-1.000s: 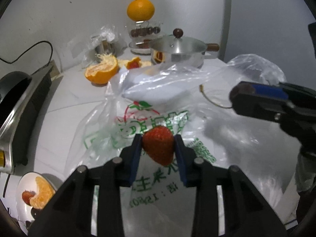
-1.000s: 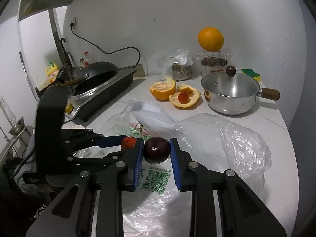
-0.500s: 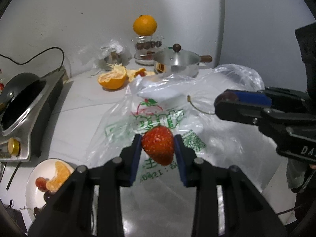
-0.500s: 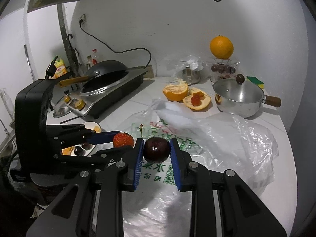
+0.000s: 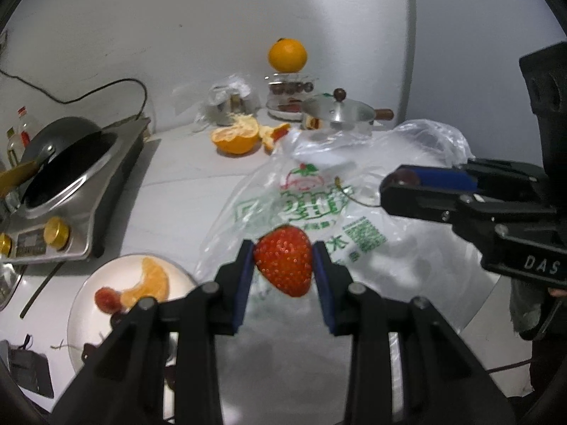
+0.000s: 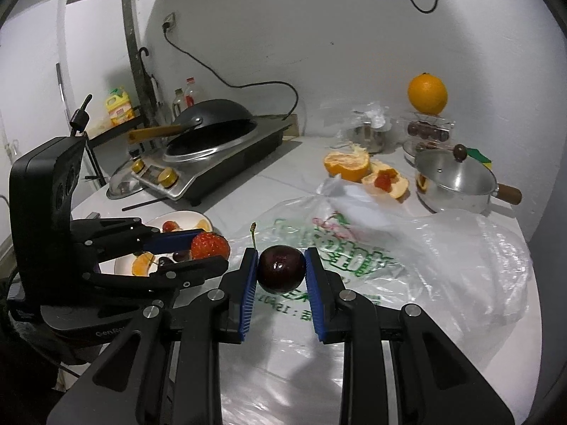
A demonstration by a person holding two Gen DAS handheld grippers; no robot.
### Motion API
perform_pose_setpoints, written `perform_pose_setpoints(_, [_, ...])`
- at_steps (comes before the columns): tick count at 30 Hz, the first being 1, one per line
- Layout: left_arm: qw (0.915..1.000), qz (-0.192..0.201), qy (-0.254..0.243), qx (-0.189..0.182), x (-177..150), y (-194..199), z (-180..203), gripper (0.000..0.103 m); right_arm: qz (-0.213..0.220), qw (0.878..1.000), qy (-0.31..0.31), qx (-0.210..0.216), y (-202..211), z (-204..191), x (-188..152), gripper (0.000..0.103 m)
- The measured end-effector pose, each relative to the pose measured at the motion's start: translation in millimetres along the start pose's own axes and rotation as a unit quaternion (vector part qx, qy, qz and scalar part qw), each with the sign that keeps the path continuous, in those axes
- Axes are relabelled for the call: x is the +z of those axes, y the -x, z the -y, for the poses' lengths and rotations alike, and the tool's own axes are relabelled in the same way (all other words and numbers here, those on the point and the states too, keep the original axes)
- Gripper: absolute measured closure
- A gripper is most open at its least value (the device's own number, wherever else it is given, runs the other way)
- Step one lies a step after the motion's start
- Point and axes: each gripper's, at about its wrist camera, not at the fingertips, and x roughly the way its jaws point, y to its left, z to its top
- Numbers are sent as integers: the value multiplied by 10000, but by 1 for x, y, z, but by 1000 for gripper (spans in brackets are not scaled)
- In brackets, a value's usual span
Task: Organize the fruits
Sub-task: 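Carry both held fruits from the bag over the white plate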
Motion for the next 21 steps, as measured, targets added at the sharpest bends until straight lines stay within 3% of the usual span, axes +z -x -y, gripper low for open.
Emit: perform_pose_setpoints(21, [9969, -259, 654, 343, -59, 12, -66, 69, -368, 9984, 357, 240, -38, -54, 2, 75])
